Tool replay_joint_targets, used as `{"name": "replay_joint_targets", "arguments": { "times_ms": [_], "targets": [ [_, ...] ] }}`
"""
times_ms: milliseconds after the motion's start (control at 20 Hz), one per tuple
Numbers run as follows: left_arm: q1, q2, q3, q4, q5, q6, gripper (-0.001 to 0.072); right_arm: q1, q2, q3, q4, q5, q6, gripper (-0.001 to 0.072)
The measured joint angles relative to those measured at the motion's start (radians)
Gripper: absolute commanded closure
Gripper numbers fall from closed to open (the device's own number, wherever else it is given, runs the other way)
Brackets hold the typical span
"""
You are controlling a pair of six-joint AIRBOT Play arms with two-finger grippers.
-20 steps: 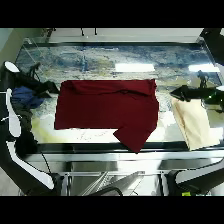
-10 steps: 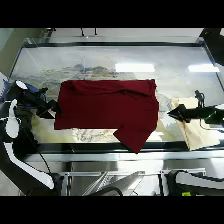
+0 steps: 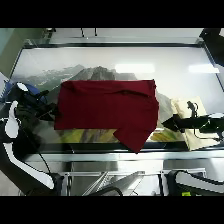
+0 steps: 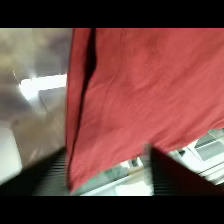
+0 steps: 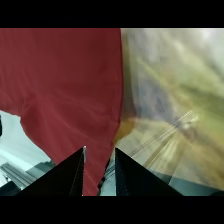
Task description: Fold the shirts.
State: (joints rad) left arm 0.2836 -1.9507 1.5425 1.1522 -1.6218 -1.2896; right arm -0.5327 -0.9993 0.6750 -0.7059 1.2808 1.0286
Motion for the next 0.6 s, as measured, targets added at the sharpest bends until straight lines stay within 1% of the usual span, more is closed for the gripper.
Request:
{"name": "replay_joint_targets", "arguments": {
  "times_ms": [50,100,150,200,250,400,600],
  "targets": [
    [-0.008,-0.001,-0.003,-0.026,0.013,0.016,0.0358,0.0,0.0,-0.014,0.001,-0.007,0.0,0.0478],
    [-0.013,0.0,-0.006,-0.031,0.024,0.027,0.0359,0.002,0.0,-0.029,0.006,-0.015,0.0,0.0428],
    [-0.016,0.0,-0.007,-0.036,0.026,0.034,0.036,0.006,0.001,-0.04,0.006,-0.03,0.0,0.0412],
    [-0.018,0.0,-0.008,-0.04,0.028,0.042,0.055,0.016,0.0,-0.051,0.006,-0.051,-0.001,0.0413],
    [-0.021,0.0,-0.009,-0.039,0.051,0.049,0.0693,0.033,-0.001,-0.059,0.007,-0.077,-0.004,0.0413],
    [-0.023,-0.001,-0.011,-0.046,0.055,0.07,0.0693,0.111,-0.023,-0.071,0.011,-0.173,-0.008,0.0414],
    [-0.011,-0.001,-0.012,-0.045,0.037,0.083,0.0693,0.205,-0.083,-0.066,0.076,-0.254,-0.027,0.0423]
  ]
}}
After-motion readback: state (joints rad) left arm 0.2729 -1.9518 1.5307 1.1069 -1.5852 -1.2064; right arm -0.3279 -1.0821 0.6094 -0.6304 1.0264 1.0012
